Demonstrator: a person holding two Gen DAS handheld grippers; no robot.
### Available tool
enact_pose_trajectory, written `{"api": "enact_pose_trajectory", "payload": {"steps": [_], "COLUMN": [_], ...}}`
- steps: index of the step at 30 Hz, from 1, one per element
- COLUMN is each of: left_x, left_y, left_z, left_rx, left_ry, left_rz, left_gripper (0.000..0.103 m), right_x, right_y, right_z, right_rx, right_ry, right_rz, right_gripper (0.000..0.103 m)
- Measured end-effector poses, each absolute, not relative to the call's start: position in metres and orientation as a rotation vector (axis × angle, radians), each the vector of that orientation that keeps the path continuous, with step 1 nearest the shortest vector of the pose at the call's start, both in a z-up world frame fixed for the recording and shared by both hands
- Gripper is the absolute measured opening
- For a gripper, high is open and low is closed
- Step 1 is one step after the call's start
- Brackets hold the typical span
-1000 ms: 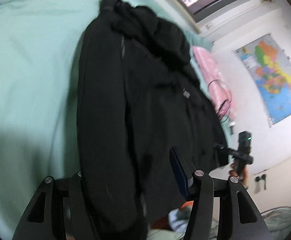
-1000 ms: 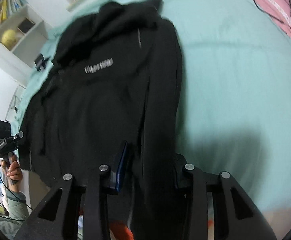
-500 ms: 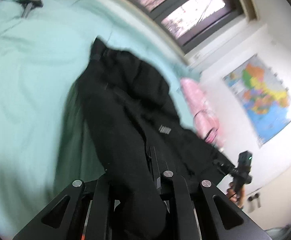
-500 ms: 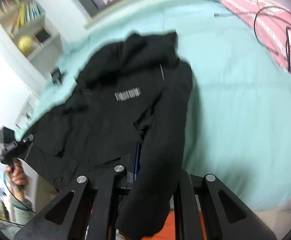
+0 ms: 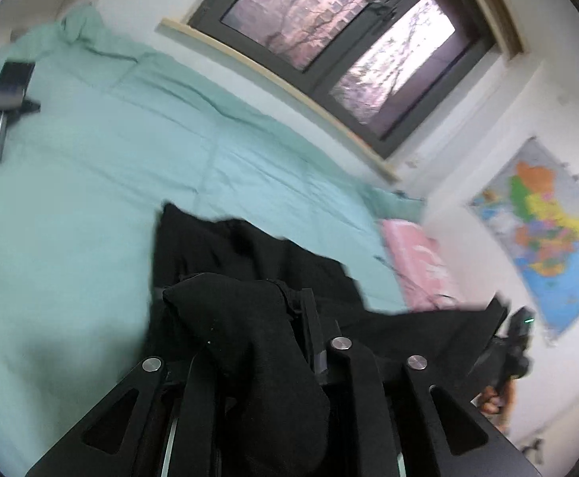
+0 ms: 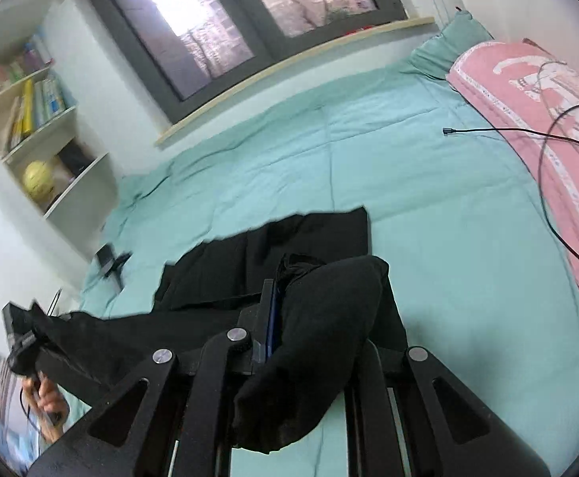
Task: Fold large clothes
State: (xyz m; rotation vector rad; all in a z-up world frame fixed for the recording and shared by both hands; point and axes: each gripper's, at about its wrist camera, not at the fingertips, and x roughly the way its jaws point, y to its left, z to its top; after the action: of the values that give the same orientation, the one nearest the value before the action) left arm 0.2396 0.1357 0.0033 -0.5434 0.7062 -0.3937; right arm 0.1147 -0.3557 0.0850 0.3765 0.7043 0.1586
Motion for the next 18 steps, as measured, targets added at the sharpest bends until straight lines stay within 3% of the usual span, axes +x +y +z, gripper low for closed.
{"api": "enact_pose_trajectory", "payload": {"steps": [4, 10, 14, 18], "left_x": [0.297, 0.371, 0.388, 0.385], "left_y": [0.122, 0.103, 0.118, 0.119], "left_z": [-0.026, -0.111, -0.15, -0.155], "left_rx": [-0.499, -0.478, -0.623, -0.613], "left_ry": [0.755, 0.967, 1.03, 0.991], "left_rz": [-0.316, -0.236, -0.274, -0.318], "left_gripper": [0.019, 0.021, 0.021, 0.021], "right_x": [0.193, 0.287, 0.309, 0.311], "right_y": [-0.342, -0.317, -0.32, -0.319], "right_z": [0.064, -0.025, -0.081, -0.087], "right_rx": [0.338, 0.228, 0.252, 0.231], "right_ry": [0.747, 0.947, 1.047, 1.028], "right_rz": [0.066, -0.035, -0.028, -0.03], "right_gripper": [0.016, 0.018, 0.023, 0.023]}}
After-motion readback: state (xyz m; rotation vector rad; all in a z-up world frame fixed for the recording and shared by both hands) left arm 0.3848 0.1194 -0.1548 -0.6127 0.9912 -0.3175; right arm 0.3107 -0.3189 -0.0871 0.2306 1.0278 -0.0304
